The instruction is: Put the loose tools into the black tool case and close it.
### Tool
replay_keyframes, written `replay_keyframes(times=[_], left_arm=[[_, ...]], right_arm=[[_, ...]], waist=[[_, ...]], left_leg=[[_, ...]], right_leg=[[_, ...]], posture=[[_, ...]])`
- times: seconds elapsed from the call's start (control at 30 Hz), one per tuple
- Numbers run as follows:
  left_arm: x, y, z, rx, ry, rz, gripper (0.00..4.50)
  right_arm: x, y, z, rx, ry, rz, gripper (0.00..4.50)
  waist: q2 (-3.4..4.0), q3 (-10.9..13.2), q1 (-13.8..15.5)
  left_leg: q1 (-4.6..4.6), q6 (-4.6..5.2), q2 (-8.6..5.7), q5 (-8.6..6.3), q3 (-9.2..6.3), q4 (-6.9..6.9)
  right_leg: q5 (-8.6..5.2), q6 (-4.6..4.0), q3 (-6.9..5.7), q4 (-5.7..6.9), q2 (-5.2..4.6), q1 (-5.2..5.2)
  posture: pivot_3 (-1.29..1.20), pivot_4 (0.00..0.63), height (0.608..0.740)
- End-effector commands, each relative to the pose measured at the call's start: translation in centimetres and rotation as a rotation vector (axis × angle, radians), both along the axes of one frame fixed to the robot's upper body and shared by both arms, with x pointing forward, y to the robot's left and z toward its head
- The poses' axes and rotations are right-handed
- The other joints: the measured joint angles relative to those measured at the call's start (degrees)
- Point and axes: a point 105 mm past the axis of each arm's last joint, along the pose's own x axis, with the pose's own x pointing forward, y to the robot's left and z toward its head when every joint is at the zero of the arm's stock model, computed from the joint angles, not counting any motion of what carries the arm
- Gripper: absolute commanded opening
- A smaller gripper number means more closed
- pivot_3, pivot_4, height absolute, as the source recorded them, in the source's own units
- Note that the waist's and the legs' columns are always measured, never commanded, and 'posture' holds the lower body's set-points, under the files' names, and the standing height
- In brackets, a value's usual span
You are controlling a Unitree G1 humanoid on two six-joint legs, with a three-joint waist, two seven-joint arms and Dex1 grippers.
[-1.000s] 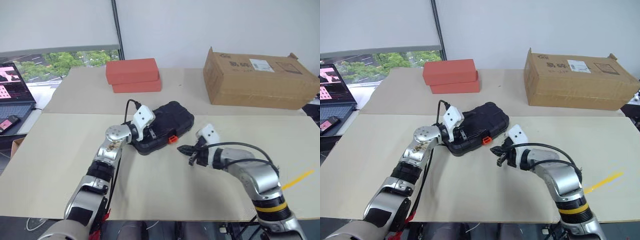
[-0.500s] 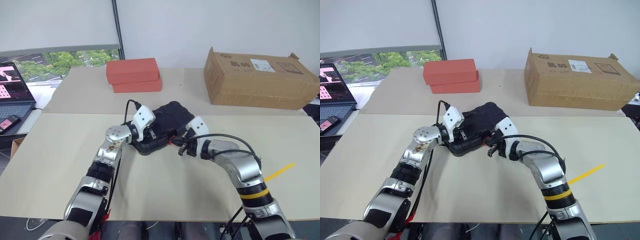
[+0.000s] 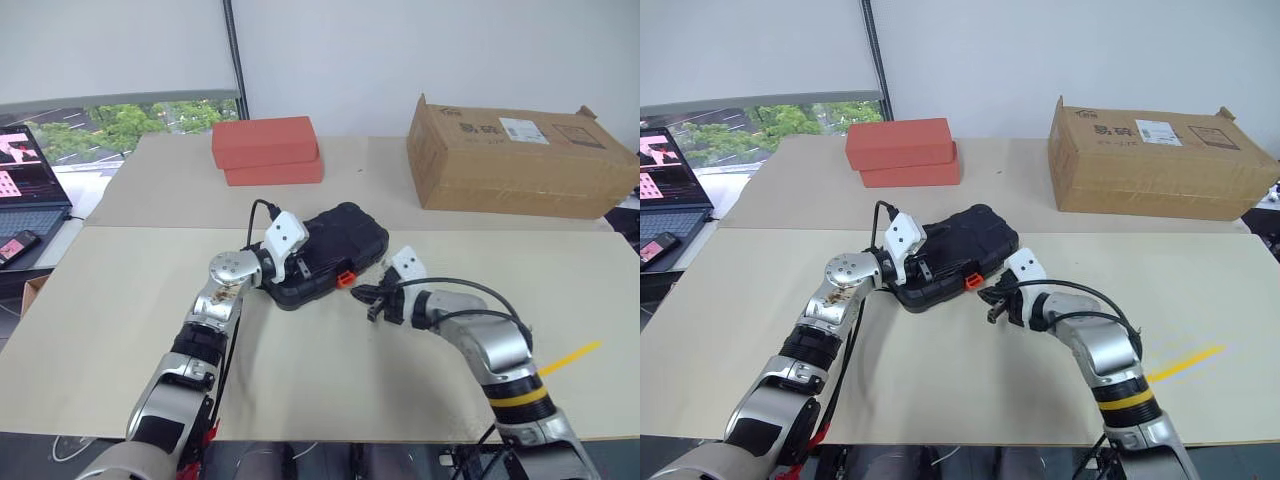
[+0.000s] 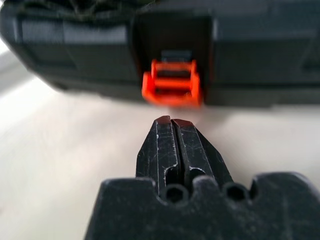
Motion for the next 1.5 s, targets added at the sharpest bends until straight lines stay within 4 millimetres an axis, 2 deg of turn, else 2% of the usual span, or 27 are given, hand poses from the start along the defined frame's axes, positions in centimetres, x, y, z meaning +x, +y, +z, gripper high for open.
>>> replay_keyframes(times=[0.03, 0.4, 0.67, 0.83, 1.0, 1.1, 1.27, 1.4, 1.5], left_arm=[[-0.2, 0.6, -2.5, 0.050, 0.083, 0.019, 4.50], [-0.9, 0.5, -3.7, 0.073, 0.114, 0.001, 4.50], [-1.2, 0.2, -4.2, 0.066, 0.131, 0.004, 4.50], [0.2, 1.4, -2.6, 0.022, 0.112, 0.068, 4.50], [2.1, 3.0, 0.5, -0.095, 0.079, 0.142, 4.50], [3.2, 4.1, 1.2, -0.105, 0.072, 0.190, 4.50], [4.1, 4.7, 0.5, -0.053, 0.066, 0.234, 4.50], [3.6, 3.8, -0.7, -0.023, 0.083, 0.194, 4.50], [3.4, 3.6, -1.2, -0.020, 0.089, 0.190, 4.50]], right_arm=[[0.8, 0.7, 2.5, 0.040, -0.099, 0.002, 0.02], [1.9, 1.5, 5.0, 0.068, -0.192, -0.014, 0.02], [2.0, 1.9, 5.4, 0.089, -0.224, -0.004, 0.02], [1.8, 1.6, 4.5, 0.067, -0.217, -0.006, 0.02], [1.6, 0.8, 4.5, 0.045, -0.223, -0.007, 0.02], [1.4, 0.3, 4.8, 0.044, -0.233, -0.016, 0.02], [1.0, -0.5, 5.5, 0.049, -0.244, -0.034, 0.02], [0.6, -1.1, 3.8, -0.019, -0.197, -0.029, 0.02], [0.3, -1.3, 3.3, -0.041, -0.176, -0.028, 0.02]], waist=[[0.00, 0.0, 0.0], [0.01, 0.0, -0.6], [0.04, 0.0, -0.8], [0.04, 0.0, -0.1], [0.03, 0.0, -0.1], [0.00, 0.0, -0.1], [0.00, 0.0, 0.0], [0.00, 0.0, 0.0], [0.00, 0.0, 0.0]], left_leg=[[-0.01, 0.00, 0.00, 0.00, 0.00, 0.00], [0.00, -0.06, 0.06, 0.04, 0.02, -0.01], [0.05, -0.06, 0.06, 0.03, 0.03, -0.01], [0.02, -0.03, 0.03, 0.01, 0.02, -0.01], [0.00, -0.02, 0.02, 0.01, 0.03, 0.00], [-0.06, -0.03, 0.03, 0.02, 0.02, -0.01], [-0.17, -0.03, 0.01, 0.00, 0.02, -0.04], [-0.19, 0.00, -0.05, -0.02, 0.02, -0.04], [-0.19, 0.01, -0.05, -0.04, 0.01, -0.04]], right_leg=[[0.00, 0.00, 0.01, 0.00, 0.00, -0.01], [0.02, -0.02, 0.04, 0.03, 0.05, -0.07], [0.01, -0.02, 0.05, 0.03, 0.04, -0.03], [0.02, -0.04, 0.01, 0.02, 0.00, -0.01], [0.02, -0.03, 0.02, 0.02, -0.01, -0.03], [0.01, -0.02, 0.01, 0.02, 0.01, -0.10], [0.18, -0.32, -0.03, -0.07, 0.04, -0.15], [0.18, -0.31, -0.06, -0.18, 0.01, -0.10], [0.18, -0.30, -0.07, -0.20, 0.01, -0.09]], posture=[[0.00, 0.150, 0.711], [0.00, 0.150, 0.711], [0.00, 0.150, 0.711], [0.00, 0.150, 0.711], [0.00, 0.150, 0.711], [0.00, 0.150, 0.711], [0.00, 0.150, 0.711], [0.00, 0.150, 0.711], [0.00, 0.150, 0.711]])
